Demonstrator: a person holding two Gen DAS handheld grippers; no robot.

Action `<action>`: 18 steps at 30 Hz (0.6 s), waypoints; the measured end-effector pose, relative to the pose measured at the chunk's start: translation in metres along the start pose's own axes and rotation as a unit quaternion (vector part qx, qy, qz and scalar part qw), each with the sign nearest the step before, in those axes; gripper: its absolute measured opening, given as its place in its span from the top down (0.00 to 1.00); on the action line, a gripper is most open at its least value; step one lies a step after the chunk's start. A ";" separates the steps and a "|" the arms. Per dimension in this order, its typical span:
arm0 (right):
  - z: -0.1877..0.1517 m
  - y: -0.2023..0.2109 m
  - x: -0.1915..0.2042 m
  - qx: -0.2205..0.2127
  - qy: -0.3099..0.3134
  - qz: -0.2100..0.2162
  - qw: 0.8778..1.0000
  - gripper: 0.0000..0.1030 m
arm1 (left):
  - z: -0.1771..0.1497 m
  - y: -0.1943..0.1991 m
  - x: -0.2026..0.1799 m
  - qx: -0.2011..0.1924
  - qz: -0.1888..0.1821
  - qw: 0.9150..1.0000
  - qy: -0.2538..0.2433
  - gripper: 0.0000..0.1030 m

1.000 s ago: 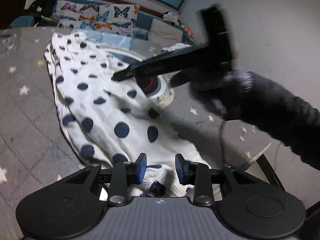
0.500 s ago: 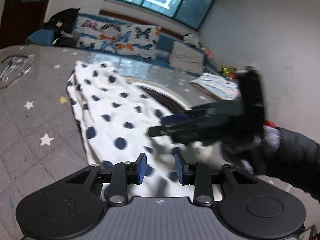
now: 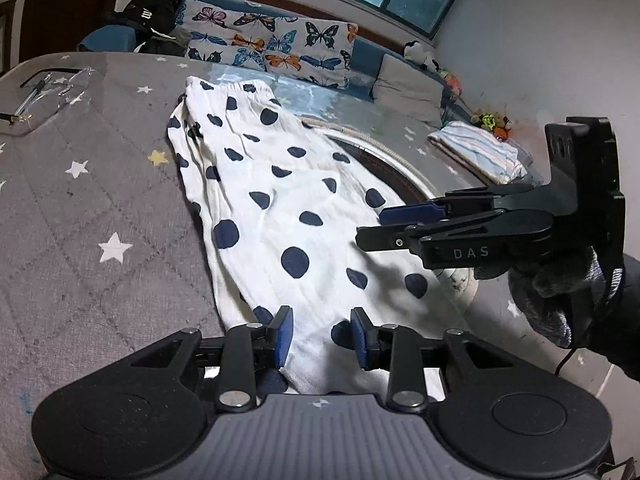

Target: Fold clothes

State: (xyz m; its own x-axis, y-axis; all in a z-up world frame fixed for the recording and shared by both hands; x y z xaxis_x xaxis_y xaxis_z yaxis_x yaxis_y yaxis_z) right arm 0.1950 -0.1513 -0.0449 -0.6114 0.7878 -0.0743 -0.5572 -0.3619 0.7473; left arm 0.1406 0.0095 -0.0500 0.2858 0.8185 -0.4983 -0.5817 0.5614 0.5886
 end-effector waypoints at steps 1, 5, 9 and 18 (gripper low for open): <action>-0.001 0.001 0.000 0.000 0.000 0.000 1.000 0.57 | 0.000 0.000 -0.001 0.000 0.001 1.000 0.000 0.66; -0.005 0.005 0.001 0.000 0.003 0.000 1.000 0.57 | 0.001 0.006 -0.010 -0.003 0.004 1.000 -0.013 0.54; -0.012 0.024 0.010 -0.005 0.021 0.013 1.000 0.57 | -0.006 0.010 -0.024 0.003 -0.003 0.999 -0.033 0.53; -0.051 0.060 0.038 -0.005 0.089 0.020 0.996 0.56 | -0.020 0.020 -0.035 0.012 0.000 0.997 -0.074 0.53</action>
Point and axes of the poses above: each gripper's, at about its wrist camera, not at the fingertips, and y roughly against the way its jaws point, x to its left, z to its top, the point moved 7 cm from there along -y, roughly the way its jaws point, and after that the axes turned 12 degrees about -z, right-handed, at the moved point
